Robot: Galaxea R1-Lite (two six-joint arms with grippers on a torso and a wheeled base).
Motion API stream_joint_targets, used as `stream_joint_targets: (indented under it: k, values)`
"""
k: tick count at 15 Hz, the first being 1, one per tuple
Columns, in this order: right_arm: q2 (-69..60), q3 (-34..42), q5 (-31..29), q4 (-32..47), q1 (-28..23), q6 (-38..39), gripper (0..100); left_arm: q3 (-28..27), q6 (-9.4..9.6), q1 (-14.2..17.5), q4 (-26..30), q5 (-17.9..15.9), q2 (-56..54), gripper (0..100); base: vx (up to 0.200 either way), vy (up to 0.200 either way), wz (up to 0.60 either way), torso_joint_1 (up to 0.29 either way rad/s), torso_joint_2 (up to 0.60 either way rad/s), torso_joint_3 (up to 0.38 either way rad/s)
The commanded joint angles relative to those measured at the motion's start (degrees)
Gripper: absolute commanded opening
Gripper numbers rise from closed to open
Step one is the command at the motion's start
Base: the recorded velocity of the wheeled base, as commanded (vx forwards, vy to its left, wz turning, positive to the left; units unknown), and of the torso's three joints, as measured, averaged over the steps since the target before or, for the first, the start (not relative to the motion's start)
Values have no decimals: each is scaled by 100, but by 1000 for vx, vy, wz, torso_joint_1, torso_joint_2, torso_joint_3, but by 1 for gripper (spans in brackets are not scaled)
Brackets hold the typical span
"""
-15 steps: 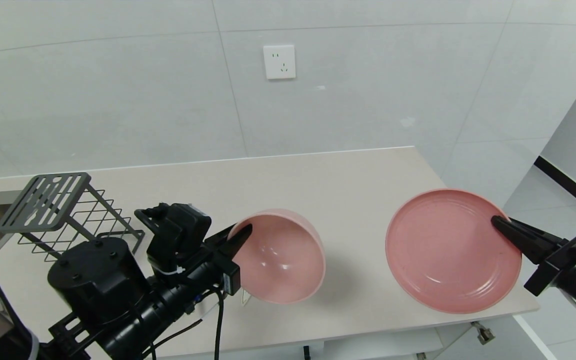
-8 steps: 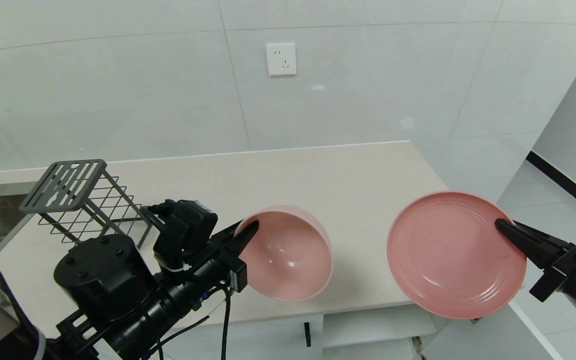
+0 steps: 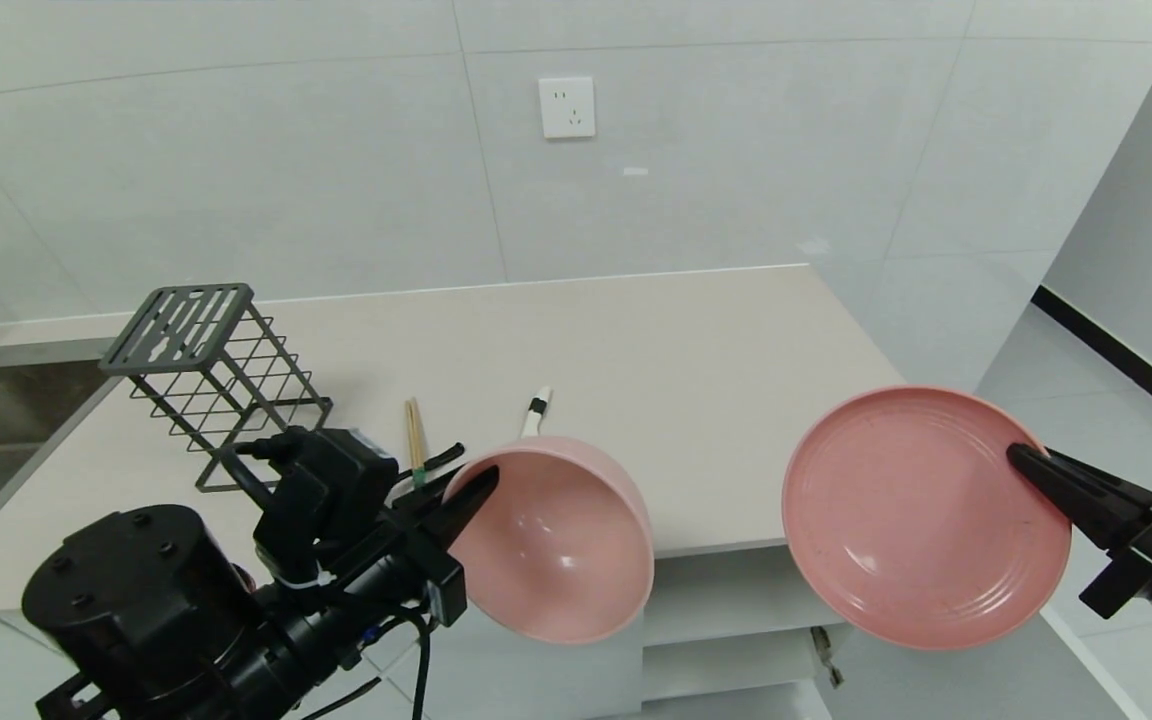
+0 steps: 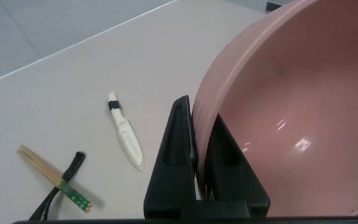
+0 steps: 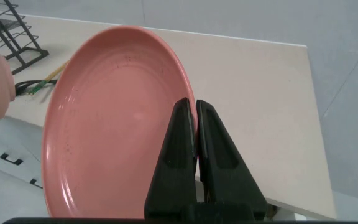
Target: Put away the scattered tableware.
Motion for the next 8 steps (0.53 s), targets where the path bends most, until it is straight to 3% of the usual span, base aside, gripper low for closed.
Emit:
stream_joint_targets:
  k: [1,5,8]
  values:
    - [-3,9,-1,-12,-3,4,0,87,2,1,-8,2,-125,0,0,0,0,0,0,0]
    - [58,9,-1,-12,6,-4,0,280,-7,1,-8,2,-257,0,0,0,0,0,0,0]
    - [129,9,-1,-12,6,-4,0,456,-42,1,-8,2,-240,0,0,0,0,-154,320,154]
